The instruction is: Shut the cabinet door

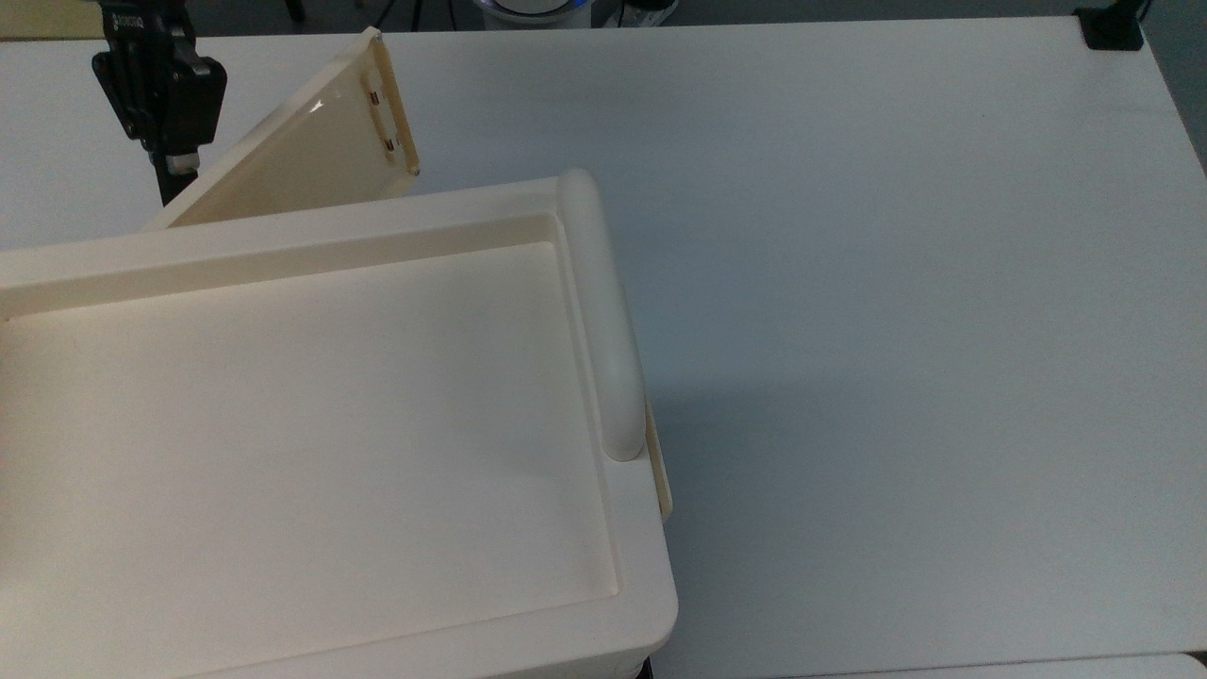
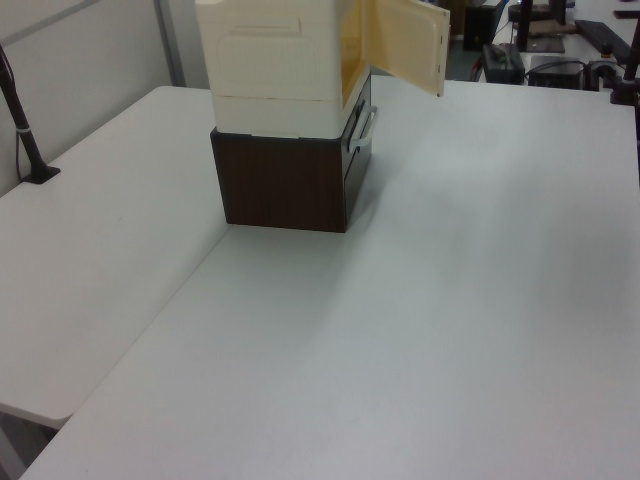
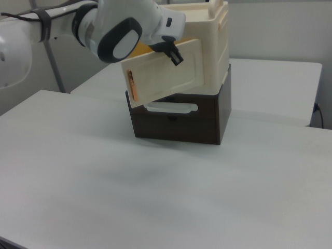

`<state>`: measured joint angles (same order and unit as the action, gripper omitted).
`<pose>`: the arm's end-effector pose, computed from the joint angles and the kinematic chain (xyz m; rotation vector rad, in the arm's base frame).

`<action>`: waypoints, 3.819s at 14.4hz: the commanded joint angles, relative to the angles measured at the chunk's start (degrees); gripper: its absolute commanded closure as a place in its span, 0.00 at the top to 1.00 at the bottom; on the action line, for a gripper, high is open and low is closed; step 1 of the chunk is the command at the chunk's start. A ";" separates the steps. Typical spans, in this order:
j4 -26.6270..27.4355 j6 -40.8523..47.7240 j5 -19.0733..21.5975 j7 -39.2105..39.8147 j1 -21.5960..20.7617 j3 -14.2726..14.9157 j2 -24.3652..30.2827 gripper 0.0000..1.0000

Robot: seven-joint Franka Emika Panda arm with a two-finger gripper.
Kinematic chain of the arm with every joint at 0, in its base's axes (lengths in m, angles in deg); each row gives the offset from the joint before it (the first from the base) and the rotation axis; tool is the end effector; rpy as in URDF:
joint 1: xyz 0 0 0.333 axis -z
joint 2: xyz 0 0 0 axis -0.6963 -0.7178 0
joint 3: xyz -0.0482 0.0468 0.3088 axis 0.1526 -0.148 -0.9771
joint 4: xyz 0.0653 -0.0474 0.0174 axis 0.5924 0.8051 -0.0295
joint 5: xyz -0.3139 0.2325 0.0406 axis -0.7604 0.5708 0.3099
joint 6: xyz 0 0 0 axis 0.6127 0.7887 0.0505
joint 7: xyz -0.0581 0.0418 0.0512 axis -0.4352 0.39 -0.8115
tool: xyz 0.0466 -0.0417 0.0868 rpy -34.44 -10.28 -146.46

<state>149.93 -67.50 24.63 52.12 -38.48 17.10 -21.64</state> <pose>0.6414 -0.1594 0.6262 -2.5270 0.9138 -0.9877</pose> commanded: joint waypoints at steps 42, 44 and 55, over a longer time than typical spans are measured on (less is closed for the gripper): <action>0.38 48.77 -16.12 17.68 -10.30 2.89 14.55 1.00; 0.38 48.43 -15.86 17.68 -10.74 2.81 14.02 1.00; 0.29 44.64 -20.93 21.55 -11.01 2.02 11.47 1.00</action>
<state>150.14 -21.80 8.06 71.86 -48.19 18.70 -10.08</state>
